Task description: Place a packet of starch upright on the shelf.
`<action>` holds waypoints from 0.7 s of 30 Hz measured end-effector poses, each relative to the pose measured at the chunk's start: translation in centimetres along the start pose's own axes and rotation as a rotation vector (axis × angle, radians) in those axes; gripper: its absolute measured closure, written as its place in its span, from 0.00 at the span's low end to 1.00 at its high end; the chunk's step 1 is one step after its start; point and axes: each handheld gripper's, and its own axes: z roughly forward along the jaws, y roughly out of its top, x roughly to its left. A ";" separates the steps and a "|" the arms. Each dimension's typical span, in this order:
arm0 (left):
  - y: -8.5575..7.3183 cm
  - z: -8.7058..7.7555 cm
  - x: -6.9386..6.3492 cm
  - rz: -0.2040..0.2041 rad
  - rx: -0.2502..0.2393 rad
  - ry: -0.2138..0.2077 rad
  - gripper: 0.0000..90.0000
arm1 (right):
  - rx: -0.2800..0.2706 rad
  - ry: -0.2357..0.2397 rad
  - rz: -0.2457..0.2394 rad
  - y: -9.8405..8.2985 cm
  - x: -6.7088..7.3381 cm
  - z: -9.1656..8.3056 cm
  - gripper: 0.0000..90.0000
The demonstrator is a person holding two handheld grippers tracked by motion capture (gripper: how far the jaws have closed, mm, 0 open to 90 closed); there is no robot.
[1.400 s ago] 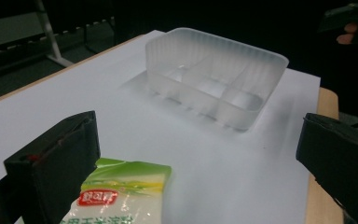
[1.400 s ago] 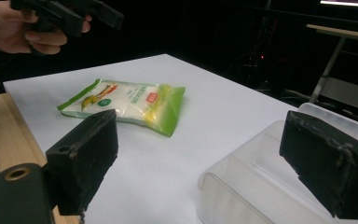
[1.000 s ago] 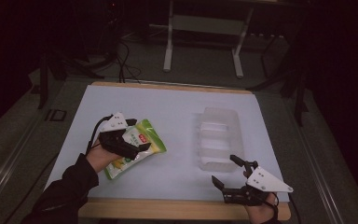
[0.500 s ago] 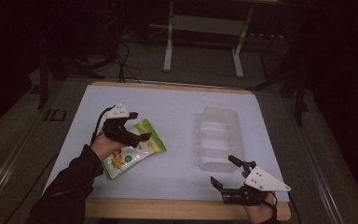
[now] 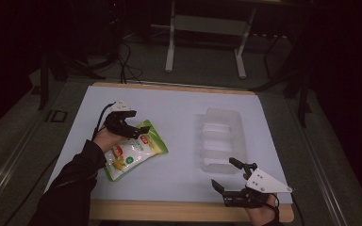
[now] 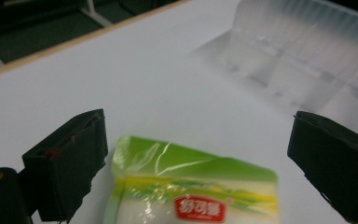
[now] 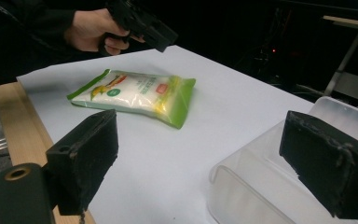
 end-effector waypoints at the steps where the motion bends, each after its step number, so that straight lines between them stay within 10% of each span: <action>1: -0.2 0.2 0.3 -0.009 0.007 -0.003 0.06 | 0.001 0.000 -0.001 0.0 0.0 0.0 0.13; 13: -2.3 2.9 2.1 -0.013 0.136 0.041 0.05 | 0.012 0.018 -0.002 -0.1 0.4 0.1 0.14; 21: -3.0 4.3 3.0 -0.064 0.273 -0.052 0.18 | 0.010 0.017 -0.002 -0.2 0.4 0.1 0.14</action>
